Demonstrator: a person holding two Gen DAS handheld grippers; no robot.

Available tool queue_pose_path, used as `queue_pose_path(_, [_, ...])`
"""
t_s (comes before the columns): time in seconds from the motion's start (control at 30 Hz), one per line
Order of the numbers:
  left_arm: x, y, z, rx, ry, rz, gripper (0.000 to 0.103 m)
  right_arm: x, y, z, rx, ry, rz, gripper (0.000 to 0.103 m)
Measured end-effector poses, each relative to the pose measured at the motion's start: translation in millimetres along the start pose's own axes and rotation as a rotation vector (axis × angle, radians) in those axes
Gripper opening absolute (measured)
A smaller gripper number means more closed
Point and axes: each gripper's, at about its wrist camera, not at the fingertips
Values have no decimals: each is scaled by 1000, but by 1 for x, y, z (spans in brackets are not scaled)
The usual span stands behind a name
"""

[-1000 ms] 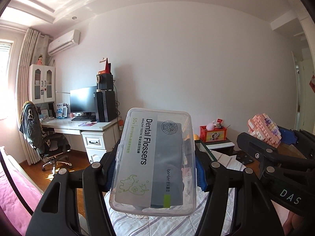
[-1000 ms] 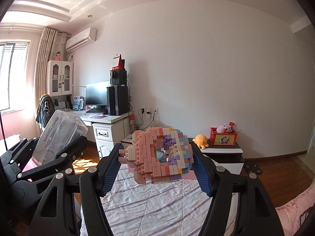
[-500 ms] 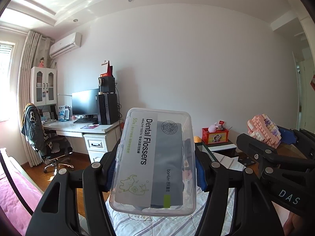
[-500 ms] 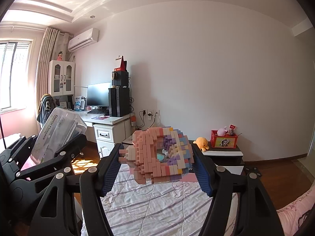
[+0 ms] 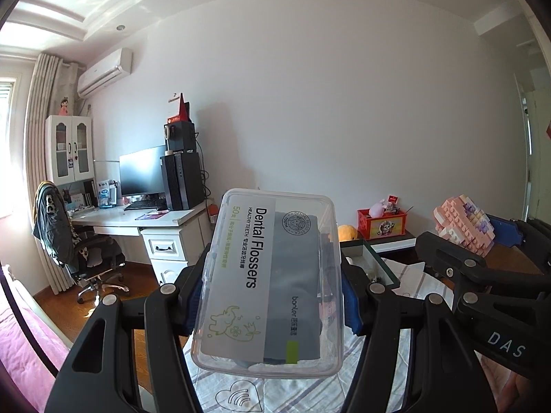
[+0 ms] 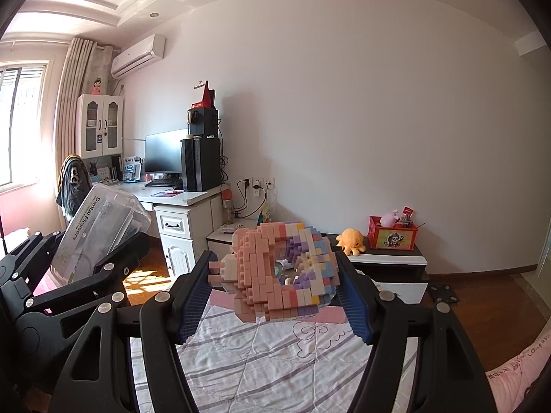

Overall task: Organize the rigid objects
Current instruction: 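Carry the Dental Flossers box and block donut over the pink box and release them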

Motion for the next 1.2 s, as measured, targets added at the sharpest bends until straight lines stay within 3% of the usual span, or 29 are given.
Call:
queue_pose_path(0.27, [-17,-95,31,47,-53,-43,63,-24,-81,29,21,32,-44,70])
queue_pose_path(0.4, [-25,-162,46,102,-81,-59,63,-35,-135,45,56,59,-68,70])
queue_pose_path(0.6, [-36,-266,44,265,-101,-83,63,-43,-218,49,149,98,-83,70])
queue_pose_path(0.83, [-58,-373,23,474,-131,-112,63,-70,-307,32,294,73,-100,70])
queue_pose_path(1.07, [-83,-432,3,587,-188,-104,63,-96,-361,15,405,10,-83,70])
queue_pose_path(1.2, [-83,-438,2,606,-188,-109,64,-103,-373,14,440,-19,-59,70])
Point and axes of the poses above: each gripper's, at about its wrist camera, not at the fingertips, and y roughly against the way its jaws point, x to its left, z to its top, and after that the axes turned 7 degrees about x, right-handed
